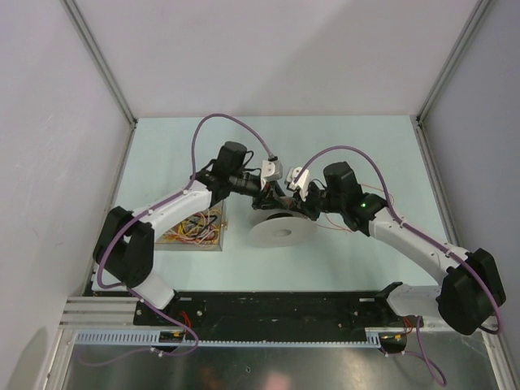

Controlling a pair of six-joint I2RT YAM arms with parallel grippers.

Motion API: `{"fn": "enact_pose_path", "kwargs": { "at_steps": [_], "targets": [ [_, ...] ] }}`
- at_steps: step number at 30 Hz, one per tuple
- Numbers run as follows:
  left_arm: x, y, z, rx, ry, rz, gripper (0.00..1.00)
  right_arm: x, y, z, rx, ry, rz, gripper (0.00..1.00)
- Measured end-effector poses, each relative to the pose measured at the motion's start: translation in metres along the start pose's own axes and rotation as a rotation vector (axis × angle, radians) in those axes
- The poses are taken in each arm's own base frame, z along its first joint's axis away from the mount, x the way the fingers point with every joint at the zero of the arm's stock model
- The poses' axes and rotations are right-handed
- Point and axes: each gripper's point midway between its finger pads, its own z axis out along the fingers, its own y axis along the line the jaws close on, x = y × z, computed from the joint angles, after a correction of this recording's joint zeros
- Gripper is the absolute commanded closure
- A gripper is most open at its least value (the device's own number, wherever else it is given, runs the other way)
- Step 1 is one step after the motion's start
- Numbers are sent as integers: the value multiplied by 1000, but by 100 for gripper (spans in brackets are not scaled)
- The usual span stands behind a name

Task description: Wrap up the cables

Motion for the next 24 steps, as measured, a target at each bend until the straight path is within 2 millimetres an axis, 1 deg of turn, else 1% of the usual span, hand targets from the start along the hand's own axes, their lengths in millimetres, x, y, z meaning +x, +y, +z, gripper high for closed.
{"fn": "enact_pose_path", "kwargs": {
  "at_steps": [4, 10, 11, 13, 14, 17, 20, 22, 24],
  "targets": [
    [1, 0, 0, -3, 2, 1, 74, -1, -1, 0, 2, -5, 1, 100],
    [1, 3, 1, -14, 1, 9, 92, -1, -1, 2, 2, -7, 7, 100],
    [1, 3, 1, -15, 1, 10, 94, -1, -1, 3, 2, -6, 8, 98],
    [1, 4, 1, -19, 2, 13, 98, -1, -1, 3, 3, -7, 12, 92],
    [2, 4, 1, -20, 2, 14, 99, -1, -1, 3, 3, -6, 14, 86],
    [1, 5, 1, -26, 3, 18, 100, 0, -1, 3, 3, -5, 25, 70],
    [1, 8, 0, -34, 2, 23, 100, 4, 1, -1, -3, 10, 42, 57],
    [2, 9, 0, -39, 2, 32, 100, 6, 2, -8, -5, 18, 51, 52],
    [2, 10, -1, -41, 1, 37, 100, 4, 1, -19, 7, 15, 57, 49]
  ]
}}
